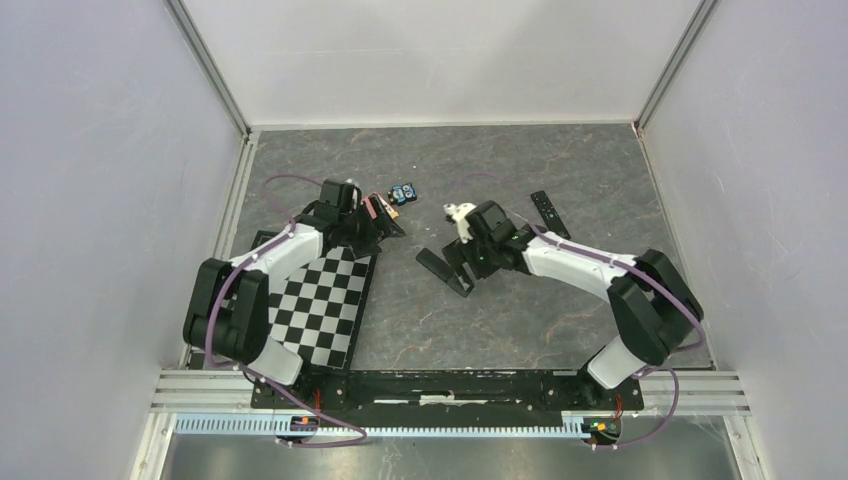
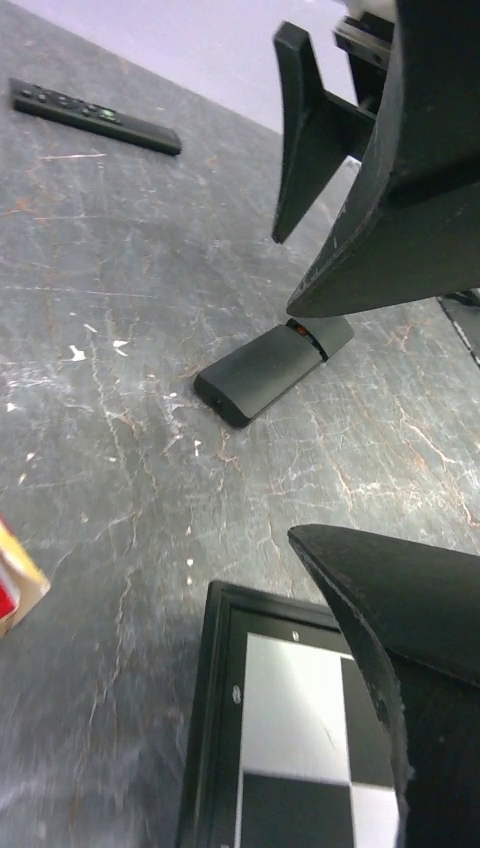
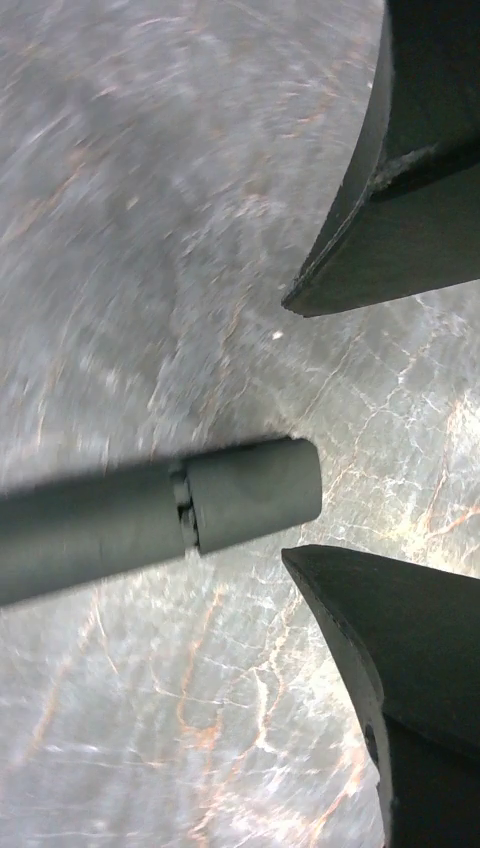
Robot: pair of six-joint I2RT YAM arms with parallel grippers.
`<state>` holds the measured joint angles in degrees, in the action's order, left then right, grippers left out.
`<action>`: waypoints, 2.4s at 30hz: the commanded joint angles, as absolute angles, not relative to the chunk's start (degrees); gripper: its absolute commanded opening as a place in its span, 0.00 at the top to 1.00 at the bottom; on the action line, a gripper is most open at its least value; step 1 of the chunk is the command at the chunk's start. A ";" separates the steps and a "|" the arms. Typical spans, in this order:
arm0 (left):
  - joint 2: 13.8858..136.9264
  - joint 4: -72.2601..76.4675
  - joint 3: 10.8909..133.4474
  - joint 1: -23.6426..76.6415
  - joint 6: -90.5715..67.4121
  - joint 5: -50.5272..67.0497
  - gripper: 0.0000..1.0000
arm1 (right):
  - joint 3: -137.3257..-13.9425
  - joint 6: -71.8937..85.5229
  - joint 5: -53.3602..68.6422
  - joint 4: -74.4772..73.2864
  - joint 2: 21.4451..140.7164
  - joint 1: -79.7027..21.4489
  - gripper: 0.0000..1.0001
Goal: Load the batteries into the remote control
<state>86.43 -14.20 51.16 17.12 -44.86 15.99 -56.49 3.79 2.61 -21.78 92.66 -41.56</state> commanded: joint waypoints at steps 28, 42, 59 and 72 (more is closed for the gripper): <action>99.85 -5.68 54.25 22.46 -42.01 23.03 0.30 | -39.25 41.39 5.78 -6.74 89.15 -37.31 0.50; 99.86 -3.19 53.61 22.55 -41.84 22.50 0.34 | -36.79 45.58 4.98 -7.17 89.94 -35.86 0.64; 101.20 -2.66 53.53 22.62 -41.92 21.87 0.35 | -31.99 50.28 2.68 -8.54 85.20 -33.66 0.74; 100.73 -3.90 53.79 23.12 -41.49 21.29 0.37 | -36.73 43.32 4.54 -4.15 85.10 -33.40 0.59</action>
